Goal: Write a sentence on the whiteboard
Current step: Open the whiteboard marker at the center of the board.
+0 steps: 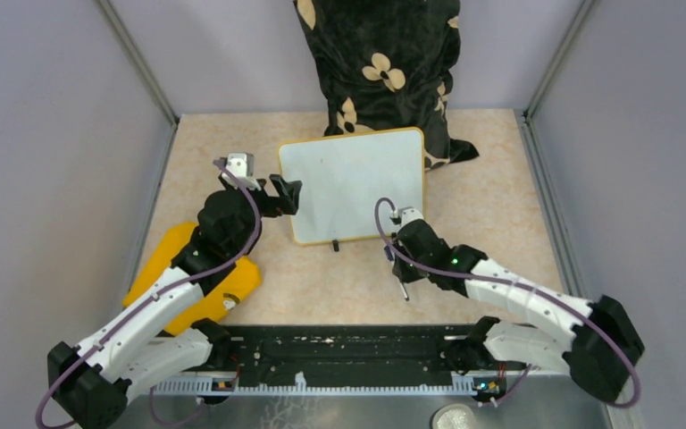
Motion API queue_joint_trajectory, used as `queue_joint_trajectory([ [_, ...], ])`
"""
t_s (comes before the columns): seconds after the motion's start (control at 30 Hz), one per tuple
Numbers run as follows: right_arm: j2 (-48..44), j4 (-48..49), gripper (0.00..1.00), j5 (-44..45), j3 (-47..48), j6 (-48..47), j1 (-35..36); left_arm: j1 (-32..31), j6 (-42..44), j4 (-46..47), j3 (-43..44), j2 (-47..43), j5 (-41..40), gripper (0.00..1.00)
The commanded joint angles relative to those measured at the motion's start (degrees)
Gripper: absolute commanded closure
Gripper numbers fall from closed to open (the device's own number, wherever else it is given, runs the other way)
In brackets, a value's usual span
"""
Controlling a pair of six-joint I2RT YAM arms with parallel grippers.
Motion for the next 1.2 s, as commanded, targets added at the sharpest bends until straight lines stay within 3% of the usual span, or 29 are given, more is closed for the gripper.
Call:
queue_joint_trajectory([
  [0.0, -12.78, -1.36, 1.00, -2.88, 2.81, -2.14, 2.35, -0.22, 0.97, 7.42, -2.94, -2.60, 3.68, 0.01],
  [0.1, -19.71, 0.74, 1.00, -4.18, 3.19, -2.06, 2.57, -0.20, -1.69, 9.98, -3.79, -3.35, 8.49, 0.01],
  [0.27, -27.42, 10.16, 1.00, -4.81, 2.49, -1.74, 2.62, -0.18, -5.63, 11.97, 0.35, -2.10, 26.38, 0.01],
  [0.53, -25.60, 28.93, 1.00, -7.67, 1.71, -0.69, 2.62, -0.19, -16.37, 16.93, 4.88, 2.38, 44.96, 0.01],
  [0.8, -22.16, 36.23, 1.00, -13.60, 3.38, 0.01, 2.70, -0.20, -22.27, 21.07, 7.32, 8.78, 56.37, 0.03],
  [1.17, -20.47, 37.77, 1.00, -16.29, 4.44, -0.66, 2.71, -0.17, -25.35, 22.75, 9.28, 15.70, 61.68, 0.17],
])
